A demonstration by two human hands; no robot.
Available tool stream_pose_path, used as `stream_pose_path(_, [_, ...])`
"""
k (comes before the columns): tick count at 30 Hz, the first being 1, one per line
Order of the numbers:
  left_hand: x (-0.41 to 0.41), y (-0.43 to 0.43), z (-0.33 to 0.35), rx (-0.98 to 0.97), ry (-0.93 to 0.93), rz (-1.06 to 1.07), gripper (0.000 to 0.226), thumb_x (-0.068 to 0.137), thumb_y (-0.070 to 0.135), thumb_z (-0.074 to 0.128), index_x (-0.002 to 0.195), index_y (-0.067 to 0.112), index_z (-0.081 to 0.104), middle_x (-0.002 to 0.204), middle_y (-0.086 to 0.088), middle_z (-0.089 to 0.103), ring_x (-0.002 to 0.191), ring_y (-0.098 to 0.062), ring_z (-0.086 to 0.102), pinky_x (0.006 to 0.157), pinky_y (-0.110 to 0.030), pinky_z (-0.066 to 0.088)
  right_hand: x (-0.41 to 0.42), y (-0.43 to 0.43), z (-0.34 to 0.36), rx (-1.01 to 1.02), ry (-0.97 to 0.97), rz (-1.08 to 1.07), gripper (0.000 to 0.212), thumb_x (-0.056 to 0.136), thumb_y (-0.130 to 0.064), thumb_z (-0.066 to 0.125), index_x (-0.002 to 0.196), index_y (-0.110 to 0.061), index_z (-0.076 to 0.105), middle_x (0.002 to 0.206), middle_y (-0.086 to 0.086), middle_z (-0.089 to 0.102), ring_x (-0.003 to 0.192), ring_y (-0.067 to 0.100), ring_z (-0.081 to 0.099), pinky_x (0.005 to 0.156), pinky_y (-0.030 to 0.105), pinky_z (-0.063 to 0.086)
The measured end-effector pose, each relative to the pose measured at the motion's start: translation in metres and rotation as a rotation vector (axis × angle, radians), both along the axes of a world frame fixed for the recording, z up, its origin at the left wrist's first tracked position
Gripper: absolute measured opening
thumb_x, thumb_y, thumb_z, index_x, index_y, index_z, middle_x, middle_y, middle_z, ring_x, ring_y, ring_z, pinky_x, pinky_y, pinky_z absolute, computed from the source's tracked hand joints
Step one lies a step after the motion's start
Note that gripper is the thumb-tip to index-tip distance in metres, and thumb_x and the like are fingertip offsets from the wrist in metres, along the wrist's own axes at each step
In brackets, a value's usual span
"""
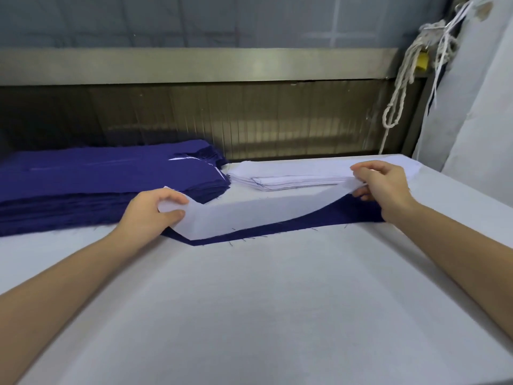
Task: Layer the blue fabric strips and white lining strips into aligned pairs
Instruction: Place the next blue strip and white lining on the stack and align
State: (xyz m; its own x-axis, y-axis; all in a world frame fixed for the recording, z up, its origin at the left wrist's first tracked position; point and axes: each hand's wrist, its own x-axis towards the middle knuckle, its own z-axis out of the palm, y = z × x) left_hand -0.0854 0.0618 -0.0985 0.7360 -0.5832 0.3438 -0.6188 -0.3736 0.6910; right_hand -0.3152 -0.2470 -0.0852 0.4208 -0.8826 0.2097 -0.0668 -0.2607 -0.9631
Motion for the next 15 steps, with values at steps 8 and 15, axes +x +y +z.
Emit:
stream_pose_path(8, [0.002, 0.009, 0.003, 0.058, -0.059, -0.009, 0.023, 0.08, 0.004, 0.068, 0.091, 0.025, 0.068, 0.089, 0.022, 0.061, 0.086, -0.007, 0.056, 0.076, -0.025, 0.037, -0.007, -0.009, -0.012, -0.23, 0.245, 0.0, 0.031, 0.08, -0.002, 0.058, 0.099, -0.026, 0.064, 0.067, 0.002, 0.054, 0.047, 0.016, 0.049, 0.044, 0.014, 0.042])
stream_pose_path(15, [0.004, 0.014, 0.002, 0.085, -0.056, -0.021, 0.03, 0.079, 0.003, 0.069, 0.082, 0.033, 0.066, 0.087, 0.023, 0.062, 0.081, 0.002, 0.057, 0.069, -0.01, 0.038, -0.008, -0.01, -0.017, -0.253, 0.318, 0.023, 0.032, 0.076, 0.006, 0.056, 0.084, -0.021, 0.071, 0.048, -0.006, 0.049, 0.045, 0.008, 0.039, 0.042, 0.012, 0.034])
